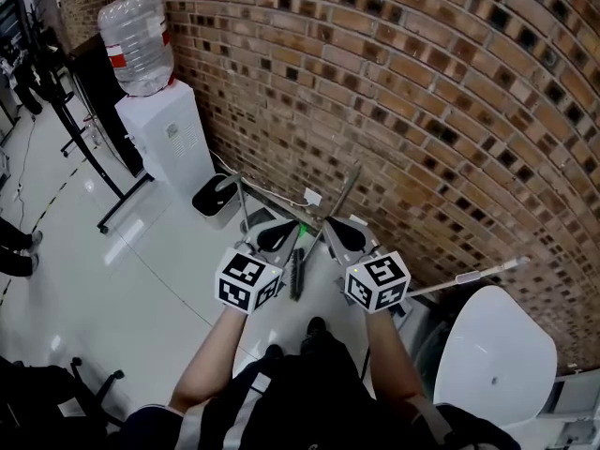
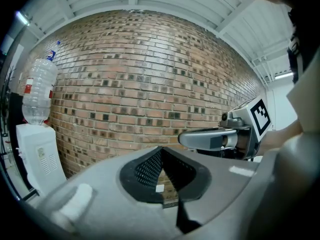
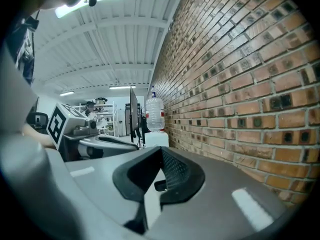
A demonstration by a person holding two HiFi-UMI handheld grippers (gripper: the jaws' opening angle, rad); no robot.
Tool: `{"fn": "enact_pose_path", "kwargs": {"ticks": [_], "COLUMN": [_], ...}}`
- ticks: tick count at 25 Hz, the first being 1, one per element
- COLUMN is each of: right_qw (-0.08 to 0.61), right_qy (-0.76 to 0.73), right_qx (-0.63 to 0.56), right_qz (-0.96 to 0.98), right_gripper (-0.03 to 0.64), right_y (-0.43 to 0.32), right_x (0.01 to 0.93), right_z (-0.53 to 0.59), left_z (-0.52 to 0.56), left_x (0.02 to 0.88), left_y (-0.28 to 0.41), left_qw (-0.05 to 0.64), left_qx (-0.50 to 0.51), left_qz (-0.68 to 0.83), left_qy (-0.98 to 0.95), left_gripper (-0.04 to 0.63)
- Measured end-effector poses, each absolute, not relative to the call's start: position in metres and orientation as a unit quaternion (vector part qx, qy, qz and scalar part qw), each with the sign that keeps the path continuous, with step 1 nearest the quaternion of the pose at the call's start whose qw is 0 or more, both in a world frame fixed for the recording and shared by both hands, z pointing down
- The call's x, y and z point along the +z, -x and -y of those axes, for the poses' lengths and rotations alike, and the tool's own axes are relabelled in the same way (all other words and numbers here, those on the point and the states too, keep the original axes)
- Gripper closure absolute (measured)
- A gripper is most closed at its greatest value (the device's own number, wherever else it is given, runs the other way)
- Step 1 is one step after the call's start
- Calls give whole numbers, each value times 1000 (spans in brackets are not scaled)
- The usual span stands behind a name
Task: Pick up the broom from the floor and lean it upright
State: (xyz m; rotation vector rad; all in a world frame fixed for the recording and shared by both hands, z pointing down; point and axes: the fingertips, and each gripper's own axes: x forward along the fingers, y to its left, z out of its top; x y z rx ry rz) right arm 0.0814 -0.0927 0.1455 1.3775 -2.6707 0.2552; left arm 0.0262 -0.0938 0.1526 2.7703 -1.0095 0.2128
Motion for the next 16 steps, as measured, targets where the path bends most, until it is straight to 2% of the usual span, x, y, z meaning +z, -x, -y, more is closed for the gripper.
{"fn": "enact_pose_path", "kwargs": {"ticks": [16], "right_qw": [59], "right_qy": [-459], "right_qx": [80], "right_qz": [883], "right_gripper": [612], "right_y": [-83], "right_x": [141], "right_z": [91], "left_z": [91], "left_x": [149], "left_y": [-33], "left_qw": [86], "left_qx": [75], "left_qz": [333], "left_qy": [-936], "left_gripper": [594]}}
